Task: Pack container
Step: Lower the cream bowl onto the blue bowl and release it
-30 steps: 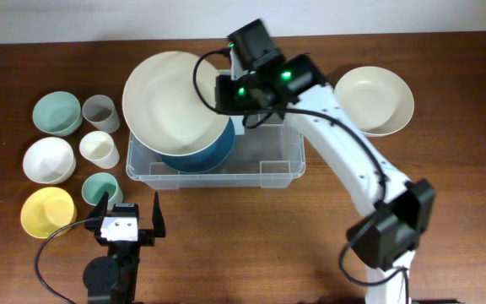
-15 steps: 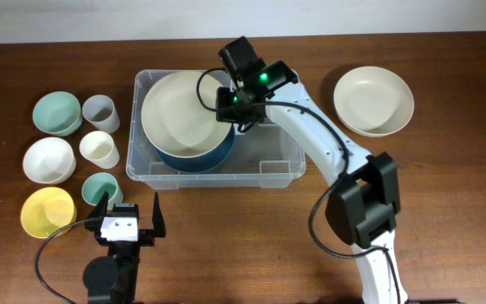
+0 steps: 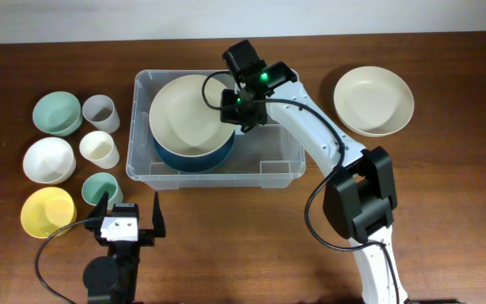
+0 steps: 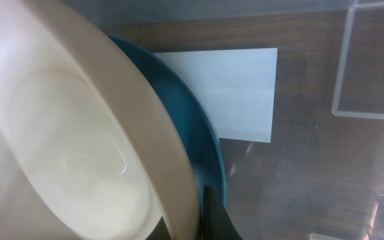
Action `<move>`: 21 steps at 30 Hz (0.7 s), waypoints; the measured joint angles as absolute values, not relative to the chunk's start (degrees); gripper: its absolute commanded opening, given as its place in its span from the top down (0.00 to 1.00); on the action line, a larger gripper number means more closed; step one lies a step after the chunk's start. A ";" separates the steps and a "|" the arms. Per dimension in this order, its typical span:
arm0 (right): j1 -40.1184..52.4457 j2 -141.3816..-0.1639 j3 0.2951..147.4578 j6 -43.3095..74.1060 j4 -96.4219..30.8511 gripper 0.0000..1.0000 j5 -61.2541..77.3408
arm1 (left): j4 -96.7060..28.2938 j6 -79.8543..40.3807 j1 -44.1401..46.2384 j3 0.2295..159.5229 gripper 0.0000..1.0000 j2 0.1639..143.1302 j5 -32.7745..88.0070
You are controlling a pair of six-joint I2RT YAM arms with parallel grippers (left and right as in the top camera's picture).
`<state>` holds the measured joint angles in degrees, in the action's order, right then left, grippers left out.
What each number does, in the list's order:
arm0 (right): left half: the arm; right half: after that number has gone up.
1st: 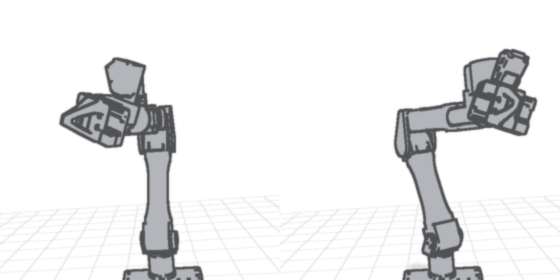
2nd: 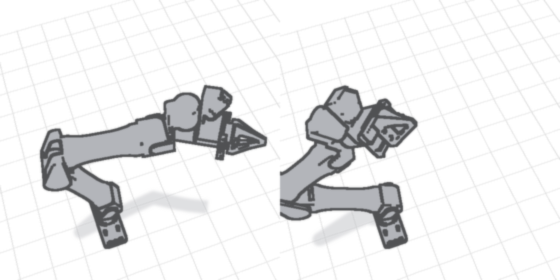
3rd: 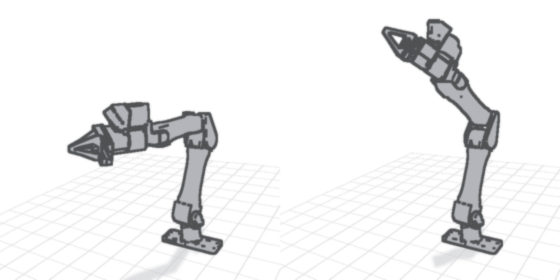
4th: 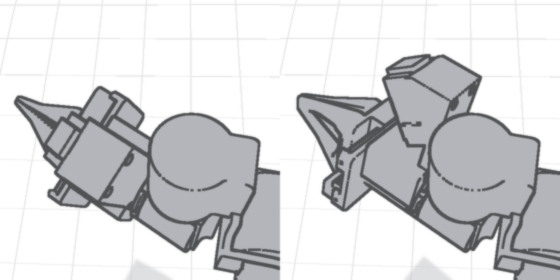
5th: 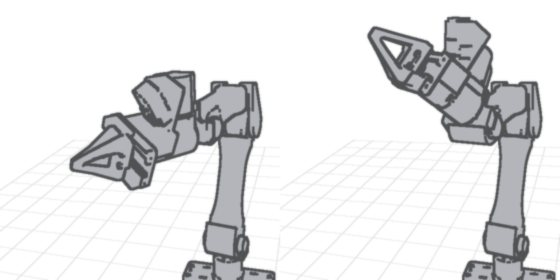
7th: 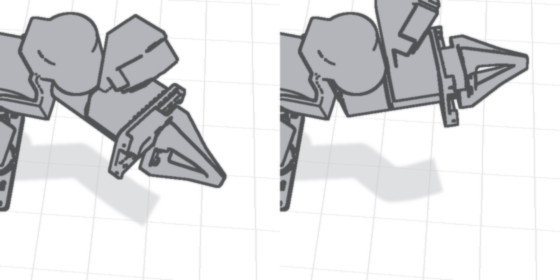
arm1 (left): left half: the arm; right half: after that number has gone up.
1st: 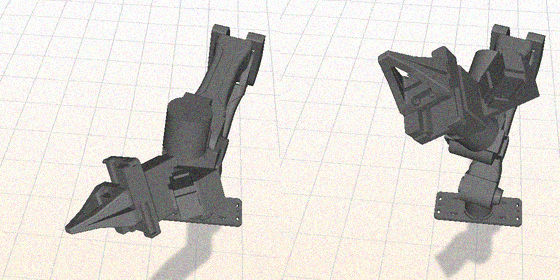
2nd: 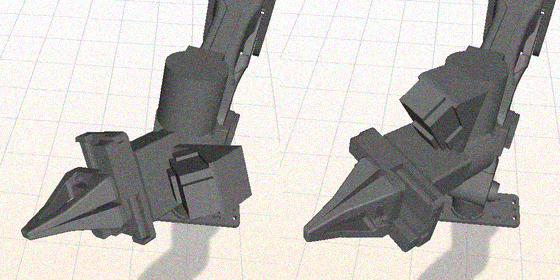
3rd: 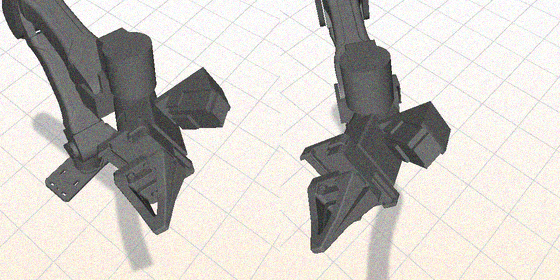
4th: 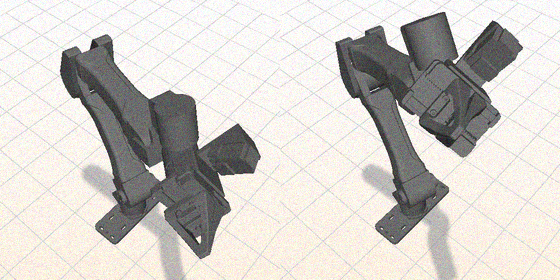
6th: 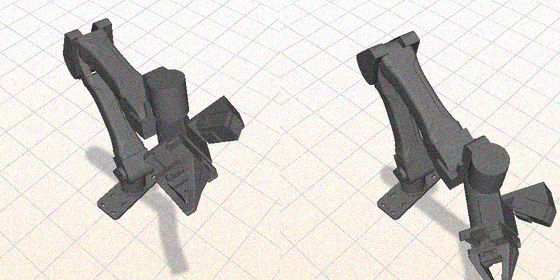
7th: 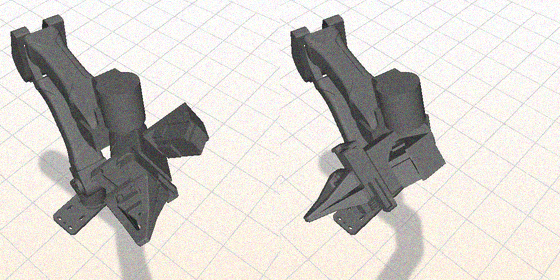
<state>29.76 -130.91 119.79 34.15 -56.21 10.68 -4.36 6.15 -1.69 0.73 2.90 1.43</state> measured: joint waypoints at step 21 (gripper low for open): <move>29.76 -131.33 118.78 34.30 -55.88 0.96 13.67 | -4.36 6.15 -1.69 0.73 0.00 2.90 1.43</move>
